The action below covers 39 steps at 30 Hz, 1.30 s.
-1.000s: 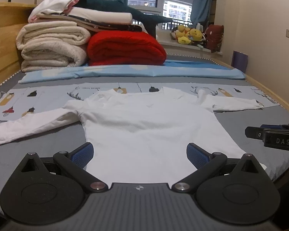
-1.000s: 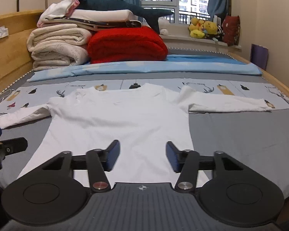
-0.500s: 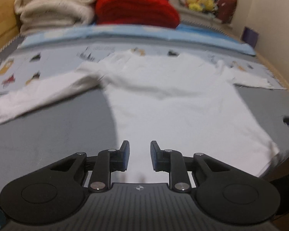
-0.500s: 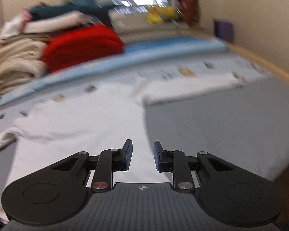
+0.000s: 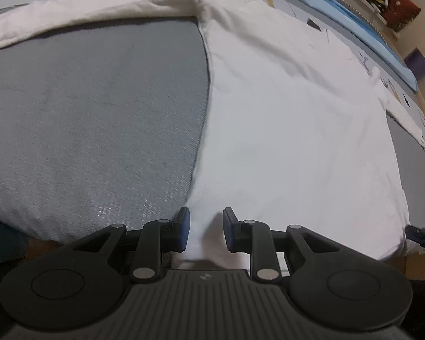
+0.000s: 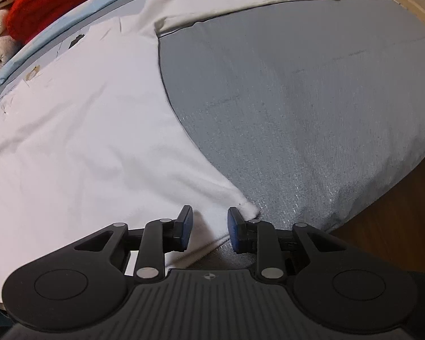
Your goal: Fold small clothes
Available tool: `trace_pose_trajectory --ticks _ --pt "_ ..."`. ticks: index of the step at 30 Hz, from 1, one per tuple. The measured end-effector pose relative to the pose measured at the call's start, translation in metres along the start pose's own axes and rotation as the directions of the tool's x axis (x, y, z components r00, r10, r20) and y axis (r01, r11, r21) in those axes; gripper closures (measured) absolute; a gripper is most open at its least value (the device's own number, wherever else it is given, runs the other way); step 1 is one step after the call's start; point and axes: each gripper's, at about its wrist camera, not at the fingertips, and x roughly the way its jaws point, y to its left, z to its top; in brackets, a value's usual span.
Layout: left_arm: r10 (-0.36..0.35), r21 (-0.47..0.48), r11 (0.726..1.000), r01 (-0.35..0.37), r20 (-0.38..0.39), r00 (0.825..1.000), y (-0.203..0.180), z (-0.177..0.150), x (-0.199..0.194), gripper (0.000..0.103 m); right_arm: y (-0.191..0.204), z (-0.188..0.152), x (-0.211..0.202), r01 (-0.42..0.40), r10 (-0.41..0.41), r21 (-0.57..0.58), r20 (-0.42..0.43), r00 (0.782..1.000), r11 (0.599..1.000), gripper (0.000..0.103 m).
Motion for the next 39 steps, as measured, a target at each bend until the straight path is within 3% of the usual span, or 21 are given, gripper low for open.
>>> trace_pose_trajectory --ticks 2,5,7,10,11,12,13,14,17,20,26,27,30,34,38,39 --pt "0.026 0.005 1.000 -0.026 0.029 0.999 0.001 0.003 -0.004 0.075 -0.001 0.000 -0.001 -0.004 0.004 0.006 0.006 1.000 1.000 0.099" --pt "0.019 -0.015 1.000 -0.018 0.020 1.000 0.003 0.003 -0.005 0.067 -0.008 -0.003 -0.009 -0.015 0.015 0.020 0.029 0.999 1.000 0.103" --pt "0.008 -0.007 1.000 -0.008 -0.027 1.000 0.001 0.001 0.004 0.064 -0.009 -0.001 -0.010 0.001 -0.002 0.020 0.043 0.999 1.000 0.103" --pt "0.036 0.082 0.996 -0.033 -0.026 0.999 -0.008 -0.003 0.008 0.066 -0.014 -0.001 -0.008 0.011 -0.012 0.041 0.026 1.000 0.999 0.103" --pt "0.044 0.108 0.993 -0.042 -0.020 0.999 -0.012 -0.004 0.008 0.071 -0.015 -0.001 -0.006 0.006 -0.007 0.049 0.020 1.000 0.999 0.103" --pt "0.051 0.121 0.991 -0.049 -0.014 0.999 -0.012 -0.003 0.006 0.089 -0.015 -0.001 -0.006 -0.004 0.003 0.059 0.014 1.000 0.998 0.102" --pt "0.055 0.119 0.991 -0.054 -0.009 0.998 -0.011 -0.004 0.004 0.097 -0.016 -0.002 -0.006 -0.013 0.012 0.066 0.014 1.000 0.998 0.102" --pt "0.046 0.109 0.993 -0.046 -0.001 0.999 -0.007 -0.005 0.001 0.097 -0.016 -0.002 -0.006 -0.018 0.017 0.068 0.015 1.000 0.997 0.101" --pt "0.023 0.088 0.996 -0.027 0.052 0.998 0.001 -0.005 -0.014 0.098 -0.014 0.000 -0.004 -0.009 0.008 0.063 0.007 1.000 0.998 0.085" --pt "0.013 0.066 0.998 -0.018 0.082 0.997 0.006 -0.008 -0.027 0.098 -0.012 -0.001 -0.002 -0.005 0.005 0.055 0.000 1.000 0.998 0.084" --pt "0.042 0.047 0.998 -0.040 -0.045 0.998 0.004 -0.004 -0.007 0.096 -0.014 0.001 -0.002 0.021 -0.022 0.057 0.012 1.000 0.998 0.084" --pt "0.027 0.030 0.999 -0.025 -0.060 0.998 0.005 -0.005 -0.004 0.090 -0.014 0.001 -0.002 0.025 -0.025 0.058 0.013 1.000 0.998 0.084" --pt "0.002 0.006 1.000 -0.001 -0.062 0.998 0.004 -0.001 0.000 0.081 -0.015 0.000 -0.002 0.043 -0.044 0.048 0.017 0.999 0.998 0.084" --pt "0.025 0.028 0.999 -0.023 -0.070 0.997 -0.001 -0.003 0.004 0.080 -0.017 0.002 -0.004 0.059 -0.061 0.057 0.028 0.998 0.997 0.083" --pt "0.031 0.054 0.998 -0.027 -0.074 0.997 -0.002 -0.002 0.008 0.081 -0.020 0.004 -0.010 0.099 -0.103 0.052 0.076 0.992 0.994 0.063" --pt "0.034 0.064 0.997 -0.029 -0.074 0.997 -0.003 -0.002 0.009 0.086 -0.021 0.004 -0.009 0.106 -0.110 0.049 0.082 0.991 0.993 0.062"
